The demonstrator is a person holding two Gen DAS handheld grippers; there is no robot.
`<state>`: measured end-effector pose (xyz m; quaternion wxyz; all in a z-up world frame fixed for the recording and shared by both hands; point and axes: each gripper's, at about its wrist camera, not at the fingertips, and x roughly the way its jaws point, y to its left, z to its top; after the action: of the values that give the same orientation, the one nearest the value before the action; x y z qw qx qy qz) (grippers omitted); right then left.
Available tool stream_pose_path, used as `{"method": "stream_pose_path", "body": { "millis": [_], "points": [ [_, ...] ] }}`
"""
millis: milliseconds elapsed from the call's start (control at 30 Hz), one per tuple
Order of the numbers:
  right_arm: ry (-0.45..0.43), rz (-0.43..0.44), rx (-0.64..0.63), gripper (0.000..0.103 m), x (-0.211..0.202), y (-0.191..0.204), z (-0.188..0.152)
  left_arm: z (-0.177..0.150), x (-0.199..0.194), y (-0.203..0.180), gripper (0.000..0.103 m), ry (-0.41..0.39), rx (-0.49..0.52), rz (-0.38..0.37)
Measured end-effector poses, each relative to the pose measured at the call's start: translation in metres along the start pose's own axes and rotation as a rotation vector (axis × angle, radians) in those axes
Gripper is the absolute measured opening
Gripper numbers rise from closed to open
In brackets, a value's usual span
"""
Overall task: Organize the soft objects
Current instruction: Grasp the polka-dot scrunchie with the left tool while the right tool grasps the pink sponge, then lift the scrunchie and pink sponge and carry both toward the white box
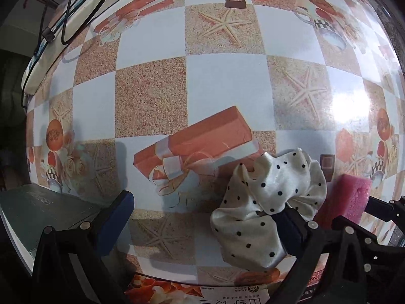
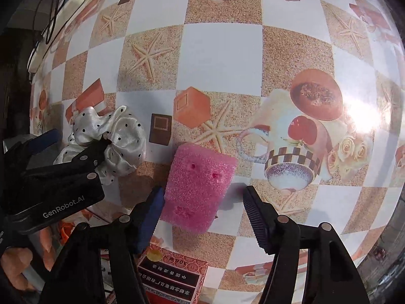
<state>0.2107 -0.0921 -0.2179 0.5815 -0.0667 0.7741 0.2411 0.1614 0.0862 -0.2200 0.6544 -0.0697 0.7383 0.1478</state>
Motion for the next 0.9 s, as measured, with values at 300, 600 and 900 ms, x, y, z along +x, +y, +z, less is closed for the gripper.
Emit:
{"method": "stream_pose_path", "body": {
  "millis": [300,600,900],
  "points": [
    [0.009,0.088,0.101,0.068,-0.003,-0.023,-0.007,0.008,0.001,-0.036,0.084,0.03,0.101,-0.071],
    [-0.044,-0.013,0.062,0.047,-0.005,-0.011,-0.01,-0.003,-0.014,-0.065,0.022,-0.004,0.195,-0.11],
    [-0.201,0.065,0.222,0.047,-0.061,-0.048,-0.041,-0.017,-0.06,-0.084,0.021,-0.124,0.246,-0.151]
  ]
}}
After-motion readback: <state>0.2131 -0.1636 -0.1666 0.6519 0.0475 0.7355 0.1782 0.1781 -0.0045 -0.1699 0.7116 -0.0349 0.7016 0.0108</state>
